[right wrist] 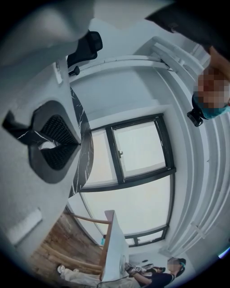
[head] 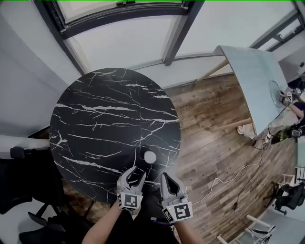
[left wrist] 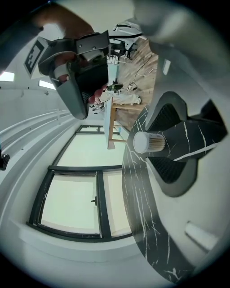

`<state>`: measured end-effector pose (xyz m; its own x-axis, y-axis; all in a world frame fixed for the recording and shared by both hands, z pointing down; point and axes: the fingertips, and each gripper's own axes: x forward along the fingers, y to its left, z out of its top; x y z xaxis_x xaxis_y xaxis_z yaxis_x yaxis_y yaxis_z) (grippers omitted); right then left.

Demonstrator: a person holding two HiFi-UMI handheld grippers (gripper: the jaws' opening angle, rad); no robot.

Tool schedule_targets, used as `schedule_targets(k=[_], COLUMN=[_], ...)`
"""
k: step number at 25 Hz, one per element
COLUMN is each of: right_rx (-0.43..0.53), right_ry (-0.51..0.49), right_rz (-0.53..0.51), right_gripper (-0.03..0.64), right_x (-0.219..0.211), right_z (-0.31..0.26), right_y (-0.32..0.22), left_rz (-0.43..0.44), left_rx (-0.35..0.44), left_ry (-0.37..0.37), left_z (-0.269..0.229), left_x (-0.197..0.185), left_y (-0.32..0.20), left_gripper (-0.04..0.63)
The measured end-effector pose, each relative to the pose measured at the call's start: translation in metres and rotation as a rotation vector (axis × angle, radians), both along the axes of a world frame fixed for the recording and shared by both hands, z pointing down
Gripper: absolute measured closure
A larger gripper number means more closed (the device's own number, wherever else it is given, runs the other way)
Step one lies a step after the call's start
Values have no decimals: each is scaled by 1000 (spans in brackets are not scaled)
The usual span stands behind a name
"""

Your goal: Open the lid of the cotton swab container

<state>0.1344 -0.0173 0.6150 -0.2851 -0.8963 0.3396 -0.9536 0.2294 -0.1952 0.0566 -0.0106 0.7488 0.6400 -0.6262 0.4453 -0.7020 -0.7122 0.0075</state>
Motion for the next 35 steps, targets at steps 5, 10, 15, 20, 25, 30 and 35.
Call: schedule_targets(k=[5,10,15,20,25,30,35], right_rx=[-26,-49,-75,-99,-113,-119,-128], right_ry=[1,-6,-9,-17,-27,-30,-37], right_rz=[-5,5,9,11,16,22,26], right_gripper=[618,618,618,618,618,618,618], right_x=[6,12,18,24,29,36,40], right_z=[12,26,36,45,52,55,59], right_y=[0,3,6,9,8,6,5], left_rz=[8,7,-6,37,34,56,56], left_rx=[-56,-81,-104,-111,-147,-183,-164], left_ry=[-46,-83,-87,-106,-114,-137,-175], left_z=[30,47,57,64,75,83,81], left_x=[13,18,25,37,39,43,46], left_y=[-2,-8,-22,-24,-26,-26,-32], left_gripper=[342,321,318,293,281,275,276])
